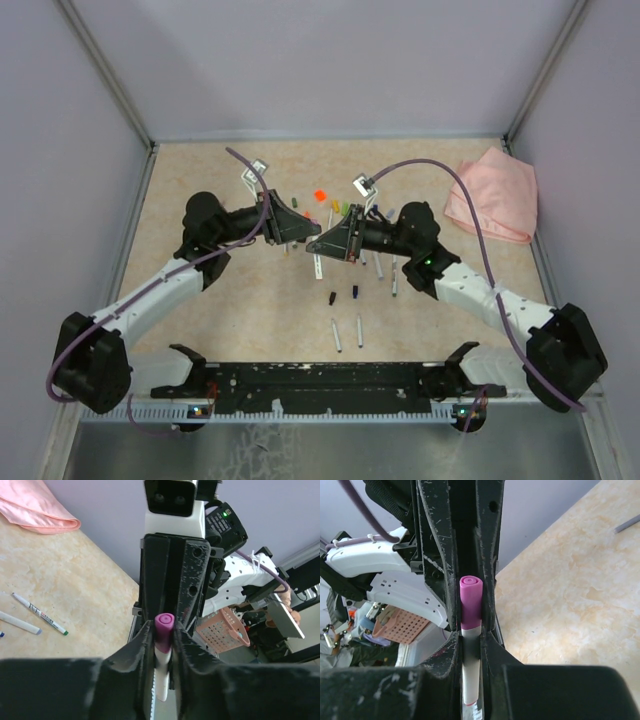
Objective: Open the pen caps
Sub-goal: Open the pen cap from the pen.
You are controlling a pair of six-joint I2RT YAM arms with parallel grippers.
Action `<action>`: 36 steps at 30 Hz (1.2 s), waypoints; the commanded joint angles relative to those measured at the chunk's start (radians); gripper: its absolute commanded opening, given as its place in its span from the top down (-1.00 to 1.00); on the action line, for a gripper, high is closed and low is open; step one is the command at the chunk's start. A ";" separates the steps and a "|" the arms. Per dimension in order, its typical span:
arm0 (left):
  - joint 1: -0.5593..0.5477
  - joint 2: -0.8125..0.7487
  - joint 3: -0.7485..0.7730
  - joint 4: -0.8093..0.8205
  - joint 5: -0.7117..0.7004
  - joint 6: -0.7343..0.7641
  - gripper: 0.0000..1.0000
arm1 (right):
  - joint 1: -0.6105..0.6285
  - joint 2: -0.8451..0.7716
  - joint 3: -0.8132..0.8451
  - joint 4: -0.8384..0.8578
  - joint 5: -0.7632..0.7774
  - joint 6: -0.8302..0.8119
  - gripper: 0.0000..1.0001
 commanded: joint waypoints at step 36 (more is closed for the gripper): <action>-0.004 -0.017 0.011 0.076 -0.139 -0.013 0.30 | 0.031 0.041 0.046 0.037 -0.012 0.029 1.00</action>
